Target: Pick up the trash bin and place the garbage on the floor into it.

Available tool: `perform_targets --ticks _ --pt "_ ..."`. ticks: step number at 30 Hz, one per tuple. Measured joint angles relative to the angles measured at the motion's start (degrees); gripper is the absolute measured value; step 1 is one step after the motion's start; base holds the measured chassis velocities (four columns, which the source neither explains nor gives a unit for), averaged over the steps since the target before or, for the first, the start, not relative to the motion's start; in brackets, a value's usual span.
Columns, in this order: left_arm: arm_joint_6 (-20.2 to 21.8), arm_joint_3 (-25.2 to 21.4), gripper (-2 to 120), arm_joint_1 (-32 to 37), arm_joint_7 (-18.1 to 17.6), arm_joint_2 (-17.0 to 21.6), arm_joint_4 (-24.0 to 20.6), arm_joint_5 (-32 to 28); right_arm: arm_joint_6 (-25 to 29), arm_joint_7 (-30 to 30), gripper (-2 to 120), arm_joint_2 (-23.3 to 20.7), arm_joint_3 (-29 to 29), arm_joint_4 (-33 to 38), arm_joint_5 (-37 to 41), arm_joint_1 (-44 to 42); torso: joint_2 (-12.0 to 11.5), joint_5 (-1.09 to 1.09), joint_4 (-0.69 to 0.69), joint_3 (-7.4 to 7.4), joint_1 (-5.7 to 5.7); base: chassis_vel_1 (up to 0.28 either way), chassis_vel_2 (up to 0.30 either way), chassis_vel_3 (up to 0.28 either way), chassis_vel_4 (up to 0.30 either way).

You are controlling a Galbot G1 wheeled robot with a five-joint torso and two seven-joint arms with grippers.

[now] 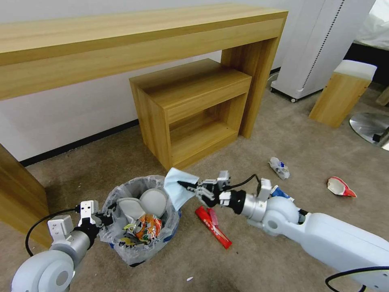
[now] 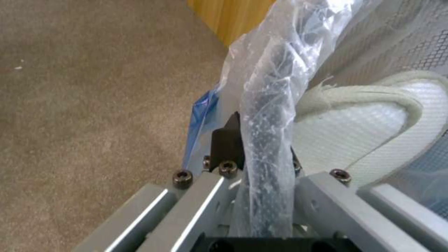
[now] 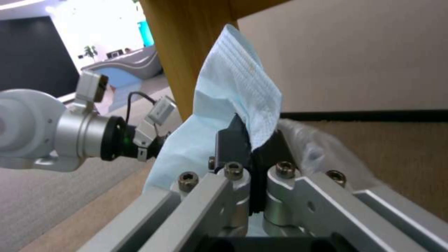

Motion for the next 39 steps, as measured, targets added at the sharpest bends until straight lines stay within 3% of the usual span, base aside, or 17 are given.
perform_targets --ticks 7,24,31,39 --pt "0.13 -0.09 0 0.18 0.01 -0.39 -0.72 -0.02 -1.31 4.29 0 2.56 -4.43 -0.21 -1.13 2.84 0.00 0.00 0.01 0.00 0.00 0.000 0.000 0.000 0.000" --pt "0.36 -0.29 0 0.00 0.07 -0.55 -1.10 -0.16 -3.42 12.92 0 4.57 -8.18 0.08 -5.84 3.51 0.00 0.00 0.00 0.00 0.00 0.000 0.000 0.000 0.000" --pt "0.37 -0.31 0 0.00 0.08 -0.74 -0.96 -0.12 -3.63 12.68 30 5.26 -7.42 -0.14 -6.28 2.31 0.00 0.01 0.00 0.00 0.00 0.000 0.000 0.000 0.000" --pt "0.37 -0.35 0 -0.01 0.13 -0.95 -0.86 -0.06 -3.72 12.51 54 5.23 -6.71 -0.10 -6.76 1.44 0.00 0.00 0.00 0.00 0.00 0.000 0.000 0.000 0.000"
